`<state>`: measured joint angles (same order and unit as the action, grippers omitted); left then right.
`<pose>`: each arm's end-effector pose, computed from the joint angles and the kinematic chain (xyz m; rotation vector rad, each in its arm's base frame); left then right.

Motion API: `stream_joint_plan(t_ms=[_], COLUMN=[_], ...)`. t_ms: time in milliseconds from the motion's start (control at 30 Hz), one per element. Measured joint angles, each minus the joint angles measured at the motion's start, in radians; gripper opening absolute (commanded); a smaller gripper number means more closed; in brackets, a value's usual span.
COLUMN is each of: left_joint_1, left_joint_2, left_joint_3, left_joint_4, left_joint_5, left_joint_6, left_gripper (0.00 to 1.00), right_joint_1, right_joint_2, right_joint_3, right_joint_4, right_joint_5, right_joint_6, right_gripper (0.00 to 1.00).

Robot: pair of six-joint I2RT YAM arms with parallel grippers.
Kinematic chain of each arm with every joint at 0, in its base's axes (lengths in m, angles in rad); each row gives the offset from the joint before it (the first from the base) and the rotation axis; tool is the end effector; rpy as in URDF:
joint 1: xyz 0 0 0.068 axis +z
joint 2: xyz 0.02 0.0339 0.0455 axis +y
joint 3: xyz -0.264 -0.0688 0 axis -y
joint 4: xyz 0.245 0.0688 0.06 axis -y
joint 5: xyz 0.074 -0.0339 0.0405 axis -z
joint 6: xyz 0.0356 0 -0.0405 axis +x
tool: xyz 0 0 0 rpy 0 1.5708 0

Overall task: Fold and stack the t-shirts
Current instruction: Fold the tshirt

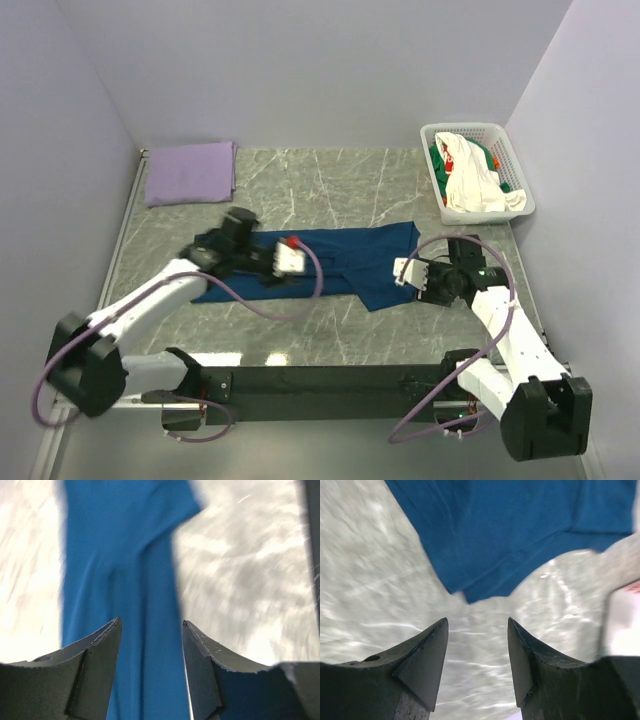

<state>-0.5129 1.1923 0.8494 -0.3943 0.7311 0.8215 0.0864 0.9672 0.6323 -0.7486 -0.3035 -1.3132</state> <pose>0.2042 -0.1423 0.2654 1.6066 1.4545 -0.6627 0.1703 0.0254 0.2116 -1.7319 1.9052 -0.0465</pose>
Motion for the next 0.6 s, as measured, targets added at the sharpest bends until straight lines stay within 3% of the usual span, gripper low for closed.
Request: stream_joint_plan(t_ms=[167, 267, 600], left_joint_1=[-0.304, -0.407, -0.502], left_joint_2=[0.200, 0.311, 0.575], left_joint_3=[-0.025, -0.030, 0.005], left_joint_4=[0.251, 0.360, 0.567], left_joint_5=[-0.072, -0.090, -0.178], left_joint_6=[-0.015, -0.012, 0.059], left_gripper=[0.57, 0.57, 0.49], right_joint_1=[-0.107, -0.142, -0.172], right_joint_2=[0.026, 0.083, 0.195], right_joint_3=[-0.014, -0.010, 0.006], right_joint_4=[0.029, 0.019, -0.005], right_joint_5=[-0.115, -0.166, -0.237], right_joint_6=[-0.245, -0.360, -0.589], right_gripper=[0.57, 0.57, 0.54])
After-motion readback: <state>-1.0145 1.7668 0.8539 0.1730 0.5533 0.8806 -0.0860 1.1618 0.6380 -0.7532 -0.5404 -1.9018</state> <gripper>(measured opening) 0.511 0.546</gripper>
